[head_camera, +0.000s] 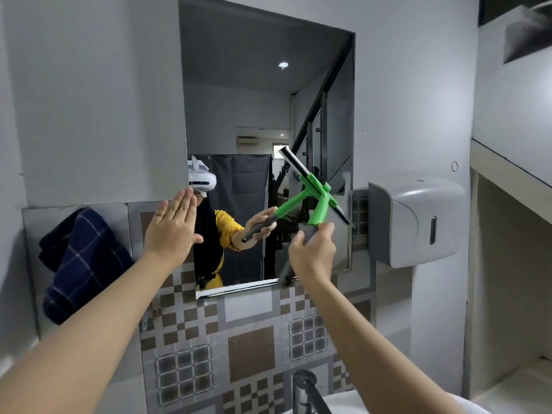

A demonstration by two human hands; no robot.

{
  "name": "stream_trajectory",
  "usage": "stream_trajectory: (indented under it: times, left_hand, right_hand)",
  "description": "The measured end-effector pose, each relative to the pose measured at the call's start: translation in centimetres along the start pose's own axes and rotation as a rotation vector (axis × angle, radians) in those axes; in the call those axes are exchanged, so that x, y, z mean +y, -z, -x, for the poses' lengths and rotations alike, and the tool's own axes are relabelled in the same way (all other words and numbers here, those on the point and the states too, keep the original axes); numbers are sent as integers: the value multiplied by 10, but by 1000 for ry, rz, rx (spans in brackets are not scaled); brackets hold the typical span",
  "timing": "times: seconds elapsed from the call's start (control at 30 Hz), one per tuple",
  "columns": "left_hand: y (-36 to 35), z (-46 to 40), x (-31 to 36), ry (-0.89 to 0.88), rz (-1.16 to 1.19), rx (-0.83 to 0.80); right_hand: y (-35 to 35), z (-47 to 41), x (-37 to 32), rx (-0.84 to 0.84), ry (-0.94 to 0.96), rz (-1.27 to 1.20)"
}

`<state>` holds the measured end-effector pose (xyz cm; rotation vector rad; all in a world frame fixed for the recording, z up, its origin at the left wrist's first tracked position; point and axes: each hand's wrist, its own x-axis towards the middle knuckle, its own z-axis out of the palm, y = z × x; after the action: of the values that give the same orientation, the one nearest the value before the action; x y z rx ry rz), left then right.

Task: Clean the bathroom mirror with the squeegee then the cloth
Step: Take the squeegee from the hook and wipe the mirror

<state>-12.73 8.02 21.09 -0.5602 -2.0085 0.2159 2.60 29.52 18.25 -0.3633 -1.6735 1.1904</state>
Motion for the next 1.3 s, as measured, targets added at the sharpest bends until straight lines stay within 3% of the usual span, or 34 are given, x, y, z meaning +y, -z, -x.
stream_trajectory:
  times: [0.23, 0.6, 0.8, 1.03, 1.3]
  left_hand:
    - [-12, 30, 5, -42, 76, 37]
    - [-30, 61, 10, -62, 74, 69]
    - [-34, 60, 7, -60, 54, 61]
    - [-39, 62, 10, -35, 19, 19]
    - [-47, 76, 25, 46, -6, -8]
  right_hand:
    - [-54, 37, -37, -35, -57, -219]
    - [-80, 65, -30, -125, 126, -162]
    - [-99, 76, -20, -219, 347, 32]
    - [-66, 49, 18, -300, 590, 289]
    - [-31, -2, 49, -232, 864, 614]
